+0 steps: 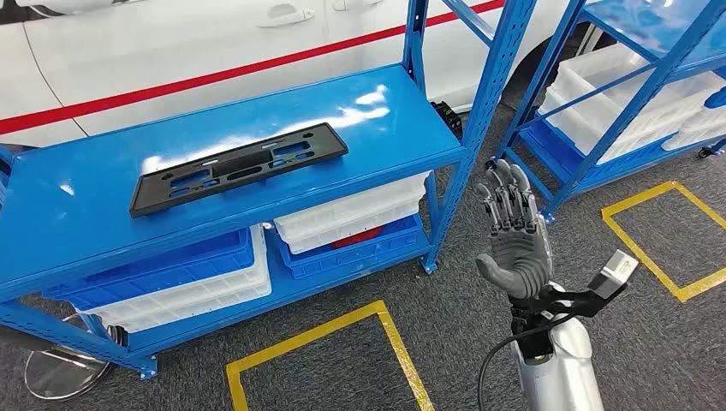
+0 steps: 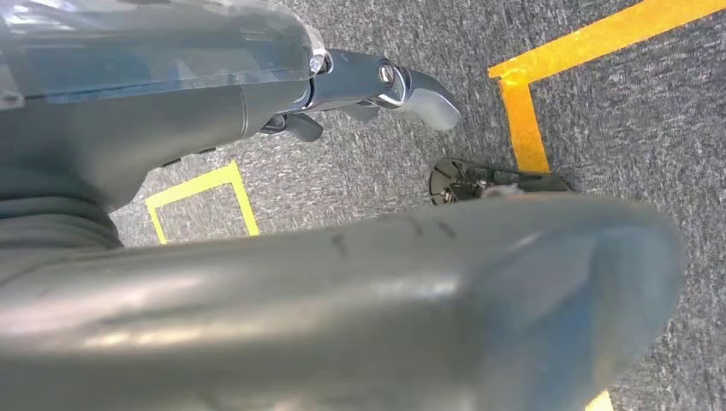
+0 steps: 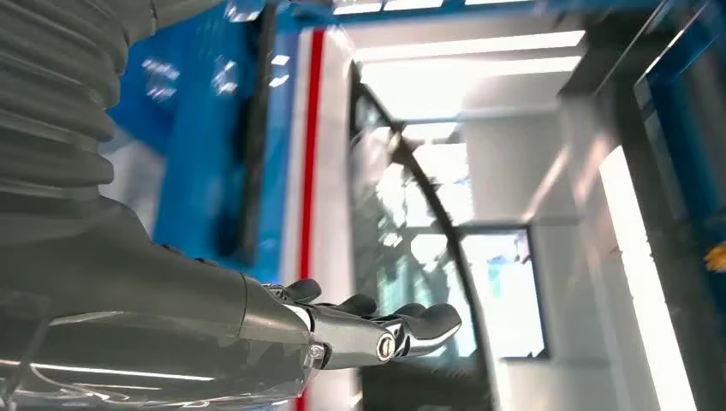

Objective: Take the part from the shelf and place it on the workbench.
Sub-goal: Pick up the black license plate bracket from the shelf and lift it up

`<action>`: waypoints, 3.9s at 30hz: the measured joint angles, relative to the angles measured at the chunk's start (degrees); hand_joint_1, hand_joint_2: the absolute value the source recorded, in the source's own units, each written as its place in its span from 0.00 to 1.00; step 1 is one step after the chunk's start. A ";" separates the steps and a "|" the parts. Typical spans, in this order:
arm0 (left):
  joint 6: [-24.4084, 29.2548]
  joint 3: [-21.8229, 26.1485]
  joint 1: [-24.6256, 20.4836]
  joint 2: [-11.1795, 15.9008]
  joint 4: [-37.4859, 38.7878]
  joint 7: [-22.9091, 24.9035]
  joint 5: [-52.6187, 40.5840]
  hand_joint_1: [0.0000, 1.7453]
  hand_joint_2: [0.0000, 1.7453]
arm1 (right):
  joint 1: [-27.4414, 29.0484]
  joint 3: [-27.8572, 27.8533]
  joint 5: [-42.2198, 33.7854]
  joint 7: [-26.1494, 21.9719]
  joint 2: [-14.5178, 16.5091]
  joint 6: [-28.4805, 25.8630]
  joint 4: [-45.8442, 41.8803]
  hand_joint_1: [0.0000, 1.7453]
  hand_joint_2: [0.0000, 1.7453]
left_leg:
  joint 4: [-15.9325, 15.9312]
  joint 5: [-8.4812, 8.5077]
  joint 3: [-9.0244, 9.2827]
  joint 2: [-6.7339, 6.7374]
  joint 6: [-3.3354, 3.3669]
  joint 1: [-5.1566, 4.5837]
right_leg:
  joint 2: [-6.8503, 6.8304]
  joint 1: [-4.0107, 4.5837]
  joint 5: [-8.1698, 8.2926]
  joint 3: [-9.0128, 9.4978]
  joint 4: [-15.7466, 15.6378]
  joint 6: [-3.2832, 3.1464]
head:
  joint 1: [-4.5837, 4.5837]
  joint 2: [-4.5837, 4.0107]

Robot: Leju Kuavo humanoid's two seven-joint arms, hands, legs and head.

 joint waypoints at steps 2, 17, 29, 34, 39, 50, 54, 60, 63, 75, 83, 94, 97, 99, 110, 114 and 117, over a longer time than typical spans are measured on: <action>0.00 -0.27 -0.09 -0.05 0.04 0.00 0.21 0.00 0.00 | -0.01 1.56 -0.61 -0.29 0.00 0.76 -1.34 0.00 1.00 | 0.04 0.00 -0.03 0.00 0.01 -0.02 | 0.00 -0.12 0.02 -0.01 -0.02 0.04 | 0.00 0.00; 0.00 -3.90 -0.58 -1.60 0.44 -0.38 3.99 0.00 0.00 | 4.76 21.63 -8.97 -5.99 0.62 15.60 -17.97 0.00 1.00 | -1.20 0.52 0.49 0.36 2.40 -0.16 | -0.55 -0.07 -6.21 -8.70 15.55 0.77 | 0.15 0.00; -0.77 -5.65 -0.79 -2.63 0.60 -1.82 5.10 0.00 0.00 | 8.18 28.37 -13.26 -4.38 1.20 17.76 -19.38 0.00 1.00 | 3.80 -3.60 -0.83 0.45 -0.60 -0.22 | -0.80 0.21 3.03 -3.51 0.12 -1.79 | 0.03 0.00; -0.03 -5.64 -0.65 -2.64 0.61 -3.80 5.95 0.00 0.00 | 8.33 29.38 -14.55 -1.73 1.58 15.83 -19.52 0.00 1.00 | 14.74 -5.91 -7.18 0.80 -2.04 0.90 | -1.03 -0.01 2.71 -3.20 0.19 -1.86 | -0.03 0.00; -1.24 -5.55 -0.85 -2.73 0.61 -6.52 6.09 0.00 0.00 | 7.89 29.59 -17.00 1.74 2.06 15.03 -19.40 0.00 1.00 | 0.34 0.53 -1.03 0.71 -1.56 1.05 | -0.84 -0.18 2.18 -2.88 0.62 -0.28 | -0.02 0.00; -3.03 -5.53 -1.64 -2.75 0.67 -5.92 5.43 0.00 0.00 | 1.39 30.60 -22.32 6.81 2.41 14.35 -17.73 0.00 1.00 | -0.14 1.02 -1.05 0.68 2.05 -0.53 | -0.91 0.83 -2.35 -9.79 14.16 -0.45 | 0.01 0.00; -3.01 -5.54 -1.88 -2.98 0.72 -5.90 5.40 0.00 0.00 | 0.01 30.85 -22.62 6.99 2.72 14.42 -17.76 0.00 1.00 | -0.07 0.81 -0.91 0.64 2.00 -1.10 | -1.01 2.16 2.80 -4.00 1.47 -2.73 | -0.10 0.00; -3.01 -5.55 -2.10 -2.95 0.80 -5.84 5.40 0.00 0.00 | -0.82 31.21 -22.98 6.92 3.06 15.01 -17.78 0.00 1.00 | 1.48 -0.47 -1.63 0.77 0.73 -1.07 | -1.20 1.47 3.24 -3.38 -0.18 -2.69 | -0.24 0.00; -2.92 -5.55 -2.14 -2.88 0.84 -6.26 5.42 0.00 0.00 | -2.01 31.92 -23.94 6.91 3.52 16.09 -17.79 0.00 1.00 | 10.10 -5.02 -5.66 0.79 -0.47 -0.29 | -1.39 1.12 3.30 -3.12 -0.53 -2.95 | -0.50 0.00; -0.31 -5.55 -2.14 -3.02 0.94 -6.79 5.28 0.00 0.00 | -4.54 33.70 -26.20 7.52 4.31 16.74 -17.51 0.00 1.00 | 0.71 0.81 -1.83 0.65 -0.14 1.47 | -1.24 0.05 1.95 -3.45 1.17 0.21 | -0.55 0.00; -0.05 -5.58 -2.17 -2.99 1.03 -6.05 4.65 0.00 0.00 | -4.35 33.79 -26.59 8.45 4.31 15.64 -17.52 0.00 1.00 | 0.57 0.68 -1.40 0.59 1.56 0.16 | -1.14 0.89 -1.22 -9.77 13.06 -0.91 | -0.51 0.00; 0.01 -6.26 -2.42 -3.04 1.09 -5.22 3.64 0.00 0.00 | -2.95 33.85 -24.80 7.83 4.57 15.29 -18.03 0.00 0.00 | 10.80 -5.22 -5.89 0.81 -0.69 0.09 | -1.32 1.12 3.19 -3.31 -0.48 -3.02 | -0.75 0.00; 0.02 -6.59 -2.33 -2.98 1.09 -4.95 3.35 0.00 0.00 | -2.43 33.85 -24.53 7.83 4.59 15.01 -18.04 0.00 0.00 | 15.52 -5.30 -8.75 0.85 -1.43 0.66 | -1.29 1.06 2.86 -3.06 -0.39 -2.83 | -0.74 0.00; 0.02 -6.70 -2.36 -2.90 1.09 -4.75 3.27 0.00 0.00 | -2.37 33.85 -24.46 7.82 4.61 14.82 -18.05 0.00 0.00 | 8.79 -1.10 -5.65 0.96 -1.61 0.98 | -1.23 0.94 2.43 -2.55 -0.24 -2.45 | -0.74 0.00; 0.24 -6.95 -2.40 -2.77 1.16 -4.25 3.49 0.00 0.00 | -2.80 33.85 -25.33 7.92 4.75 14.79 -18.30 0.00 0.00 | -0.44 -0.70 0.64 0.74 1.86 0.76 | -1.07 0.84 -1.74 -8.24 11.46 0.30 | -0.45 0.00; 0.40 -6.93 -2.02 -2.78 1.16 -4.16 3.73 0.00 0.00 | -2.87 33.85 -25.89 7.98 4.72 14.81 -18.07 0.00 0.00 | -0.44 -2.67 2.96 0.55 1.82 0.54 | -1.05 0.96 -0.35 -13.93 15.49 -0.03 | -0.44 0.00; 0.43 -6.93 -1.99 -2.80 1.16 -4.20 3.82 0.00 0.00 | -3.01 33.84 -26.08 7.98 4.71 14.86 -17.98 0.00 0.00 | -0.64 -4.58 5.25 0.37 1.38 0.46 | -1.02 1.58 6.52 -10.91 4.67 -1.23 | -0.42 0.00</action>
